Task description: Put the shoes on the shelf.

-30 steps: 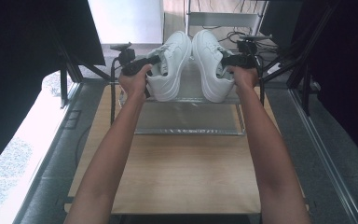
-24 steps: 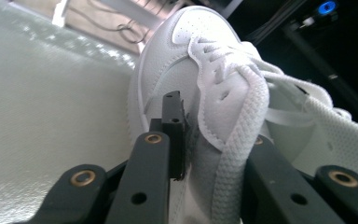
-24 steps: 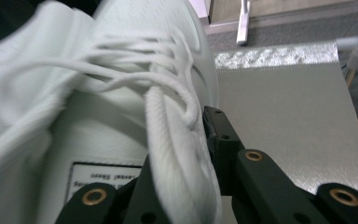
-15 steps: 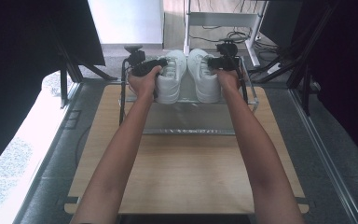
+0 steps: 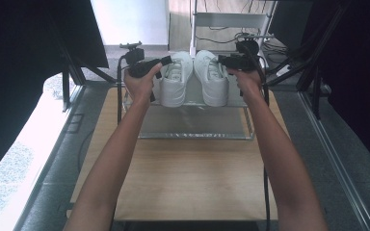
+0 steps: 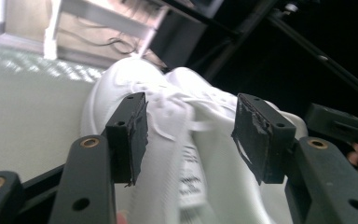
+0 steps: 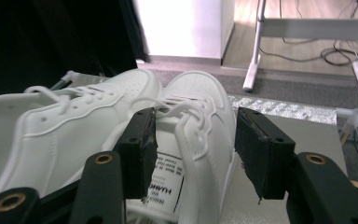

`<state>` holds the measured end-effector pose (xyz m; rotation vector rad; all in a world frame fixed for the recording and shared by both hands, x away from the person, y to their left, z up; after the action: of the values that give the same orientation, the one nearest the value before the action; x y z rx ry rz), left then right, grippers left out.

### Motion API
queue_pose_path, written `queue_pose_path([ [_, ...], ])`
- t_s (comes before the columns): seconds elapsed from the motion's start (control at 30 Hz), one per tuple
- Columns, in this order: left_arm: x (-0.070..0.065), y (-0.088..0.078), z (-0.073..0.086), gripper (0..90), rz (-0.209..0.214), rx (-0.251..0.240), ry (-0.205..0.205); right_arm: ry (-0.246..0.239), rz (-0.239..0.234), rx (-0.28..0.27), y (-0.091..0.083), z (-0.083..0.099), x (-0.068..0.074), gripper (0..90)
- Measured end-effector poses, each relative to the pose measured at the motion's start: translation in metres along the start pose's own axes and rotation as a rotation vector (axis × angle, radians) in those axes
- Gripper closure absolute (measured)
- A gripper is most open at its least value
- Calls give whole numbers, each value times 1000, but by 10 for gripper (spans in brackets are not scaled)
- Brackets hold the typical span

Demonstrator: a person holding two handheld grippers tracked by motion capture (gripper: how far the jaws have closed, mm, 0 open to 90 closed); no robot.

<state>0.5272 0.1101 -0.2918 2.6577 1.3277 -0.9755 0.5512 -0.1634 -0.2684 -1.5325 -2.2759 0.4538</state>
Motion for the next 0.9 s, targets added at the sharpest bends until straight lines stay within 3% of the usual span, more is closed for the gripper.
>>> queue_pose_path([
  [0.07, -5, -15, 0, 480, 42, -9, 32, -25, -22, -33, -12, 2, 1, 511],
  [0.17, -8, -33, 4, 552, 38, 6, 85, -67, -33, -60, -29, 10, -2, 562],
  [0.3, -6, -49, 17, 690, 53, 44, 120, -70, -62, -56, -43, 27, -7, 617],
  [0.53, 7, -57, 50, 807, -24, 142, 209, -127, -59, 6, -44, 60, -12, 723],
  [0.7, 16, -53, 65, 803, -53, 177, 213, -118, -58, 40, -37, 76, -17, 793],
  [0.9, 23, -50, 75, 885, -40, 204, 196, -110, -68, 74, -28, 90, -18, 832],
])
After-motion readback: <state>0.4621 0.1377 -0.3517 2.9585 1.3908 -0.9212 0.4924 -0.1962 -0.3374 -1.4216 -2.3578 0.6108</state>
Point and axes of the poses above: each handheld gripper's, and its own axes: y roughly forward along the jaws, z roughly out of its underside, x roughly to its left, the point moved 5 cm from there along y, roughly forward along the jaws, and after that the axes turned 2 degrees about z, right-handed, at the moved point
